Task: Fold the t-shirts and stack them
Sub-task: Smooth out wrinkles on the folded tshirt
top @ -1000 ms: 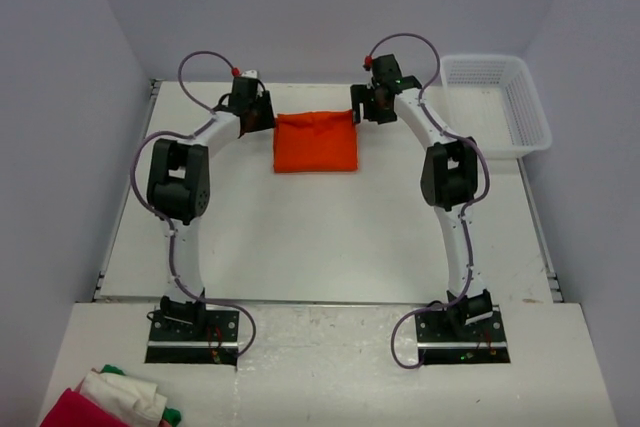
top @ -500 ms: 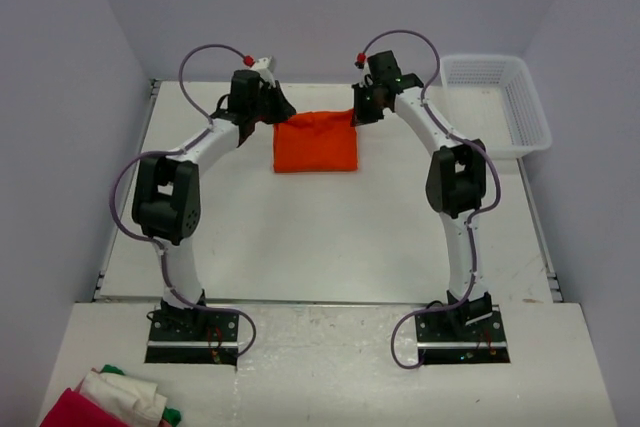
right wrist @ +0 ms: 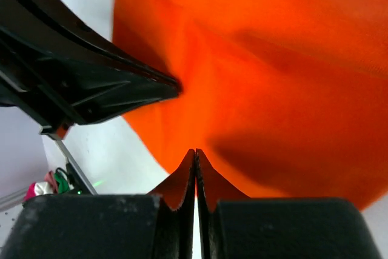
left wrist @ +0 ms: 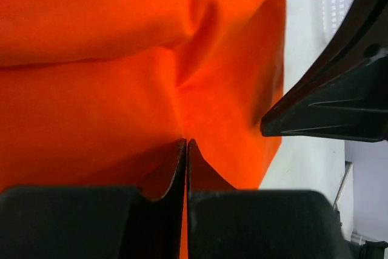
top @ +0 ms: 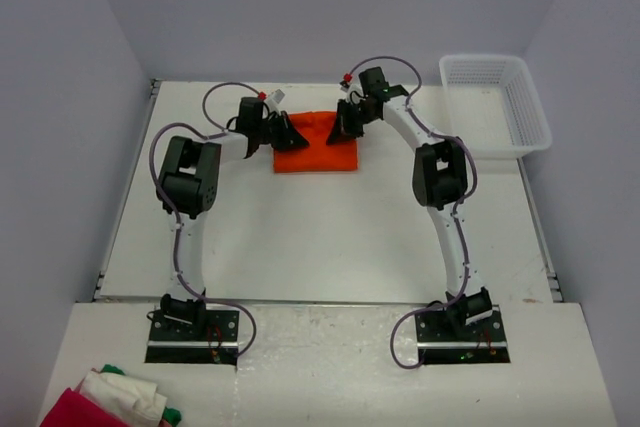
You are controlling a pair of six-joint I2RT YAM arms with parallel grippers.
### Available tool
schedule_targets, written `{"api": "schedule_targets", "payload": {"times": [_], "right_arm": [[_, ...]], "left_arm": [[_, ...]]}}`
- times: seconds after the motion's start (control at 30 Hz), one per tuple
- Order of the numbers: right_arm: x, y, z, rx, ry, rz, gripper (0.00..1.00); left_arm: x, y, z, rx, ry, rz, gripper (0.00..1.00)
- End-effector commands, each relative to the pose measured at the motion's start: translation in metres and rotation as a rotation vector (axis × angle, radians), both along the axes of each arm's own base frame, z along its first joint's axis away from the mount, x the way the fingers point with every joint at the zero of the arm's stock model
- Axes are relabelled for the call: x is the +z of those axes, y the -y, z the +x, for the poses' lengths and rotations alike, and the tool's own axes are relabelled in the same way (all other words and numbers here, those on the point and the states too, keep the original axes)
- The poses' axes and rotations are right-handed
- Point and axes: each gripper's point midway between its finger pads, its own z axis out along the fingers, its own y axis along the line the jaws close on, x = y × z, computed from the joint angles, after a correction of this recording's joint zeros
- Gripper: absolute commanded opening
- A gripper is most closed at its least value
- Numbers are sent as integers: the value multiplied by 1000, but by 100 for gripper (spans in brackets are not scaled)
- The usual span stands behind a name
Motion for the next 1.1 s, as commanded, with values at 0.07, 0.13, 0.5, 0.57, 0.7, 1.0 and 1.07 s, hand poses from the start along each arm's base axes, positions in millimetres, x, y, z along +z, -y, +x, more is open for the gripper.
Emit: {"api": "schedule_targets", "payload": {"times": [0.07, 0.13, 0.5, 0.57, 0.7, 1.0, 1.07], "right_arm": [[-23, 2, -16, -14, -172, 9, 0], [-34, 8, -22, -18, -209, -20, 0], [-38, 29, -73, -101, -330, -101, 0], [-49, 33, -91, -105, -353, -119, 0], [-53, 33, -128, -105, -364, -130, 0], [-90, 30, -238, -80, -375, -187, 0], [-82, 25, -253, -75, -353, -179, 0]], "left_arm": [[1, -4, 6, 10, -6, -12, 0], [-5, -8, 0, 21, -41, 10, 0], [-45, -33, -68, 101, -214, 119, 0], [-58, -37, -91, 106, -252, 152, 0], [-59, -39, -125, 97, -259, 183, 0], [-64, -35, -204, 34, -270, 237, 0], [-62, -37, -221, 28, -267, 250, 0]]}}
